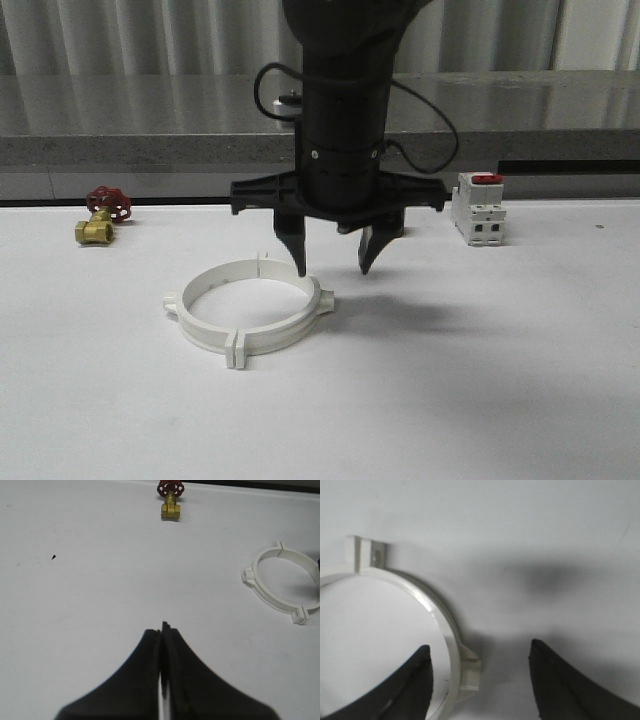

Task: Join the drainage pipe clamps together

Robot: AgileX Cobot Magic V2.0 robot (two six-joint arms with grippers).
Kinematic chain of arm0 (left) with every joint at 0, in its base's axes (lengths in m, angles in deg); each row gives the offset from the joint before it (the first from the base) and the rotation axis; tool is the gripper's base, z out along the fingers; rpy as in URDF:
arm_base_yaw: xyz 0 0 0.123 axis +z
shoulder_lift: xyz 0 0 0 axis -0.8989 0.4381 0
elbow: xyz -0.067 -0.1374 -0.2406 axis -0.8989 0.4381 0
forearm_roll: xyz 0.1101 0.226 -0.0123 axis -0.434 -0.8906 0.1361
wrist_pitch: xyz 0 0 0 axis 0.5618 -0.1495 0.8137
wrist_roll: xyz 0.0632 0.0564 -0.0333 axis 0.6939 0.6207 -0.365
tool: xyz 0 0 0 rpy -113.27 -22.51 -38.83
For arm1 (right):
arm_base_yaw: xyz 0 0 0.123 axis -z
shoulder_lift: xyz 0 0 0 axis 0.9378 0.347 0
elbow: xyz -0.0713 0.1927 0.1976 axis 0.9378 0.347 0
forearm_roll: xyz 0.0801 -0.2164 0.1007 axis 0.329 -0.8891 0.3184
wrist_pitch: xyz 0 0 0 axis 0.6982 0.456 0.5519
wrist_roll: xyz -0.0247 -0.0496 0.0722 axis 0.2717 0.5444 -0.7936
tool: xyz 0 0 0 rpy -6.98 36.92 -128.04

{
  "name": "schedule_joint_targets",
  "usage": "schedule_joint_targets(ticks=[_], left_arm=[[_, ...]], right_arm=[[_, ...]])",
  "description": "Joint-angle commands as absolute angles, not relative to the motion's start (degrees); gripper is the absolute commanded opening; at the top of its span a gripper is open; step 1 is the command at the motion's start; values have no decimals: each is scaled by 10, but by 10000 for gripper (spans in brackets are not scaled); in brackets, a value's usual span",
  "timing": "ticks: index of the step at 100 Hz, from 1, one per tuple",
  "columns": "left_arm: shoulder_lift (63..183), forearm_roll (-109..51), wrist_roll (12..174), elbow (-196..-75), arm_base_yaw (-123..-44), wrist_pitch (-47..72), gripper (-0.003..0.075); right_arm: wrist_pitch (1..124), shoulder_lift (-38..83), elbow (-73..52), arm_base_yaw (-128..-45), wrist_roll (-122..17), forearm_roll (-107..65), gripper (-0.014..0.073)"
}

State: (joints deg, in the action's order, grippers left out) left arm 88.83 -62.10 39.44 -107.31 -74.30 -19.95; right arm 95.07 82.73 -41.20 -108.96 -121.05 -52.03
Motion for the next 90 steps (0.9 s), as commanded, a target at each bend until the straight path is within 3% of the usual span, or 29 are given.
schedule_joint_targets(ticks=[1, 36, 70, 90], left_arm=[[892, -621, 393, -1087, -742, -158, -21], [892, -621, 393, -1087, -742, -158, -21], [892, -621, 393, -1087, -742, -158, -21], [892, -621, 393, -1087, -742, -158, -21]], right_arm=[[945, 762, -429, -1082, -1175, -545, 439], [953, 627, -373, -995, -1065, -571, 437], [914, 416, -169, -818, -1028, -571, 437], [921, 275, -64, -758, -1023, -563, 437]])
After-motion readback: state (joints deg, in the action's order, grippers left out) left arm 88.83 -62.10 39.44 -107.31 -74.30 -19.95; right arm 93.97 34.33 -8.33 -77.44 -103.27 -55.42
